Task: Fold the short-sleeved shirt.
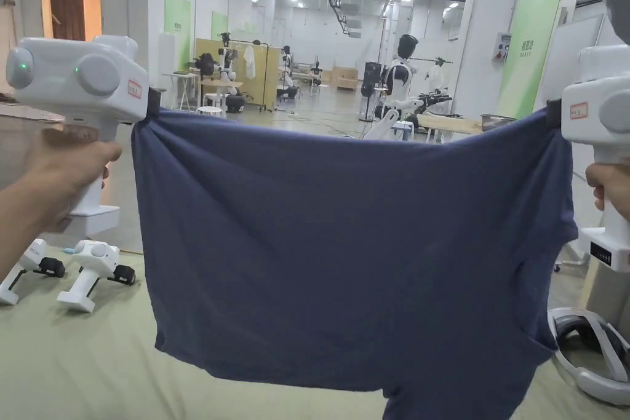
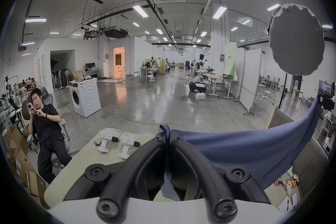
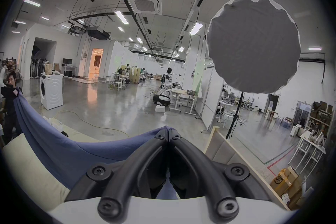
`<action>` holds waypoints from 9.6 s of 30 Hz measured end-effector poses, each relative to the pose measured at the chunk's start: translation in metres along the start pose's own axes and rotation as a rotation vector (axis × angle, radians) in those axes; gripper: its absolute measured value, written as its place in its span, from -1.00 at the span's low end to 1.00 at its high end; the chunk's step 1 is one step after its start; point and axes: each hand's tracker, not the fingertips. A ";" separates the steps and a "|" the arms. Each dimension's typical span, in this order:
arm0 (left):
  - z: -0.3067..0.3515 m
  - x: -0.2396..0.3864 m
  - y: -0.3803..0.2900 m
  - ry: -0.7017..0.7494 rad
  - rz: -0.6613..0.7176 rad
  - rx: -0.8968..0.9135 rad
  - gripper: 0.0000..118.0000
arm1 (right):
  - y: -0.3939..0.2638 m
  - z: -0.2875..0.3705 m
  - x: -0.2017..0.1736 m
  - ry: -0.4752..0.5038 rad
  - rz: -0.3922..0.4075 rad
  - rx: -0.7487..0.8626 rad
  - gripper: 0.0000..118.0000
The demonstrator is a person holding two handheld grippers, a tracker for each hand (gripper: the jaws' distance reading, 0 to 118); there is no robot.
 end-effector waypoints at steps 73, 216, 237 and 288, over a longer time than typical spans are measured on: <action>0.175 -0.063 -0.520 -0.050 0.045 -0.659 -0.91 | -0.484 0.276 -0.062 0.128 -0.002 -0.703 -0.94; -0.025 -0.023 -0.240 -0.053 0.016 -0.251 -0.89 | -0.270 0.016 -0.043 0.115 -0.099 -0.258 -0.90; -0.026 -0.006 -0.005 0.004 -0.019 0.005 -0.89 | -0.042 -0.019 -0.023 -0.002 -0.015 0.003 -0.90; 0.219 -0.048 -0.404 -0.115 0.035 -0.293 -0.89 | -0.402 0.297 -0.037 0.070 -0.018 -0.340 -0.90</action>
